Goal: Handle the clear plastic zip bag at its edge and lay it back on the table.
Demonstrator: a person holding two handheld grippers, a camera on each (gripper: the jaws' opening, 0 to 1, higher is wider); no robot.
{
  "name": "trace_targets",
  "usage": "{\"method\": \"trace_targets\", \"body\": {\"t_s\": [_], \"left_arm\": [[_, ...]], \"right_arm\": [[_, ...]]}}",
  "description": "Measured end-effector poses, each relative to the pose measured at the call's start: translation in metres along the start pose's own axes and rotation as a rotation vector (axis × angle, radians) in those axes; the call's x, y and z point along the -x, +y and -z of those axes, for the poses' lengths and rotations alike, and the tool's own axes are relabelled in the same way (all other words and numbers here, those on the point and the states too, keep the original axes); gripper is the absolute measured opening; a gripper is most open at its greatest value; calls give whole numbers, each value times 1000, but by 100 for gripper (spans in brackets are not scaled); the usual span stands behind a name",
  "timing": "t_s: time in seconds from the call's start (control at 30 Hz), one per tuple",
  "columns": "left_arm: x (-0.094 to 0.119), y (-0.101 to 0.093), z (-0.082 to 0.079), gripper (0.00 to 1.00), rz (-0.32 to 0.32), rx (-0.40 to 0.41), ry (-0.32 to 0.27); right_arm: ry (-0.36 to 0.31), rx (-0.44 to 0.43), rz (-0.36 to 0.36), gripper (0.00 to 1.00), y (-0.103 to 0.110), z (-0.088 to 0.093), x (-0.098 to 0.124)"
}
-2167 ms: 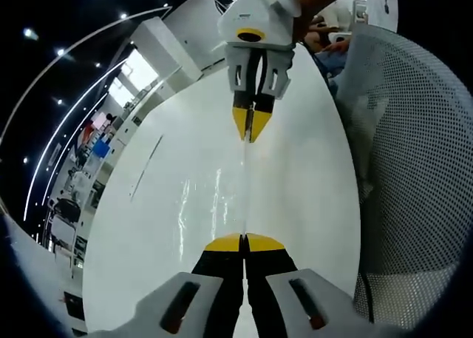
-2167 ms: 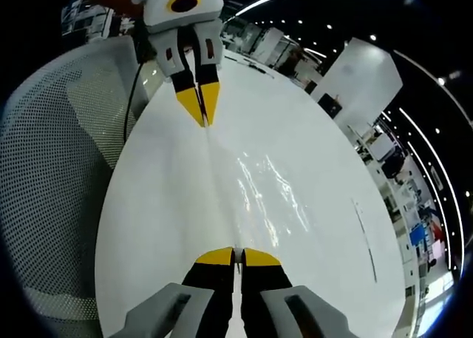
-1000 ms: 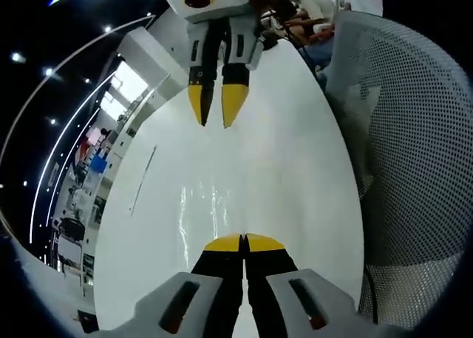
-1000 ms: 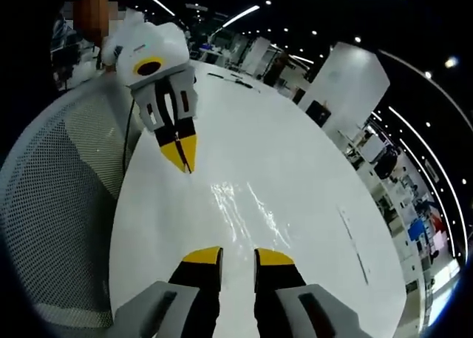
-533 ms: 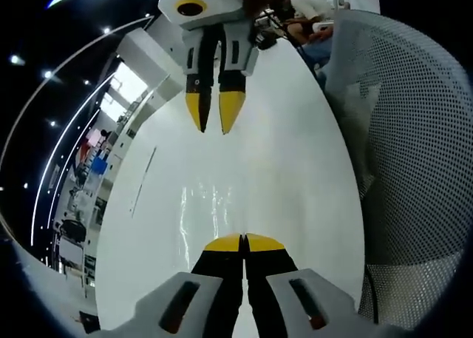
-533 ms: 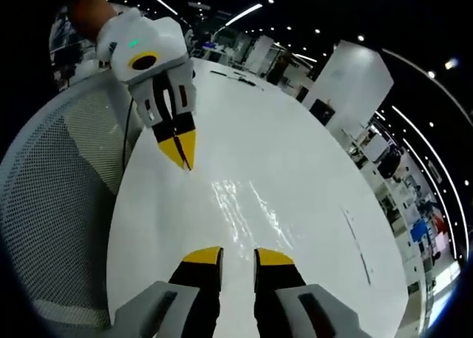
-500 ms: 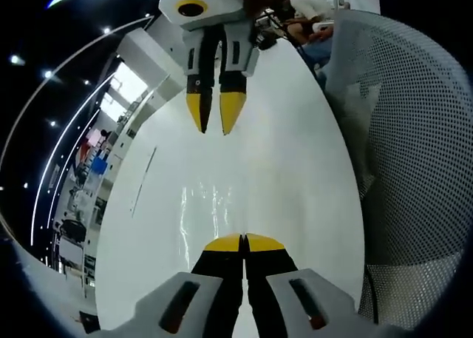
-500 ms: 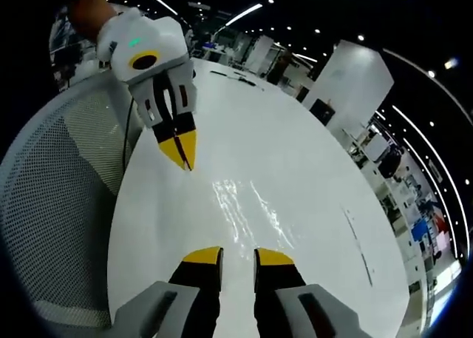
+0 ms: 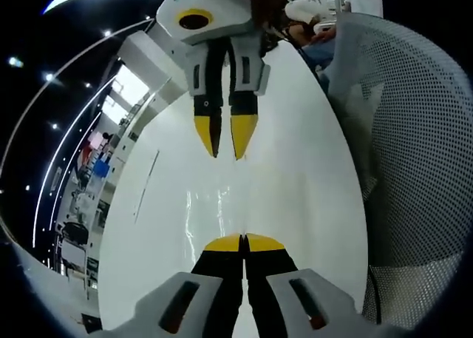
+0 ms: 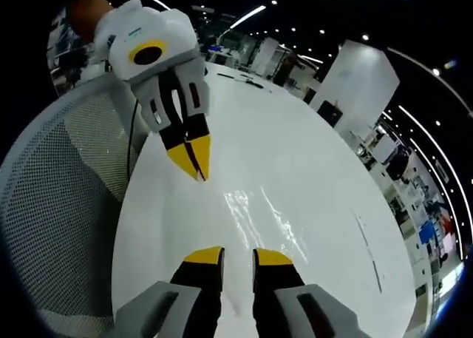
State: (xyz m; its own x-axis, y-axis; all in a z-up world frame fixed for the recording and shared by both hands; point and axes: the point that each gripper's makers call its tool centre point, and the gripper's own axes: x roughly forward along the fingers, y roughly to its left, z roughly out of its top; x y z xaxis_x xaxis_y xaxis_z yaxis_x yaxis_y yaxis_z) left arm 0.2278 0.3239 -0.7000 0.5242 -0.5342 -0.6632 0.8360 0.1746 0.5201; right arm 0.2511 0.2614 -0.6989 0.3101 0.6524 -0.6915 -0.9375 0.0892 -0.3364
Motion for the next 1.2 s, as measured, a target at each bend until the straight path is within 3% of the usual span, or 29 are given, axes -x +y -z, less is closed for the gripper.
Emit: {"method": "trace_targets", "body": {"t_s": [0.13, 0.23, 0.5, 0.73, 0.97, 1.2], "left_arm": [[1, 2, -5, 0, -7, -6, -18], [3, 4, -8, 0, -12, -9, -24], [4, 7, -9, 0, -32, -23, -35], [9, 9, -16, 13, -53, -19, -72], [10, 8, -36, 13, -51, -52, -119], [-3, -1, -55, 12, -10, -122, -135]], "right_arm": [[1, -6, -12, 9, 2, -1, -4], [1, -9, -19, 0, 4, 0, -5], [2, -68, -25, 0, 6, -1, -5], [10, -89, -18, 0, 4, 0, -5], [13, -104, -22, 0, 4, -3, -7], [12, -120, -27, 0, 4, -6, -7]]}}
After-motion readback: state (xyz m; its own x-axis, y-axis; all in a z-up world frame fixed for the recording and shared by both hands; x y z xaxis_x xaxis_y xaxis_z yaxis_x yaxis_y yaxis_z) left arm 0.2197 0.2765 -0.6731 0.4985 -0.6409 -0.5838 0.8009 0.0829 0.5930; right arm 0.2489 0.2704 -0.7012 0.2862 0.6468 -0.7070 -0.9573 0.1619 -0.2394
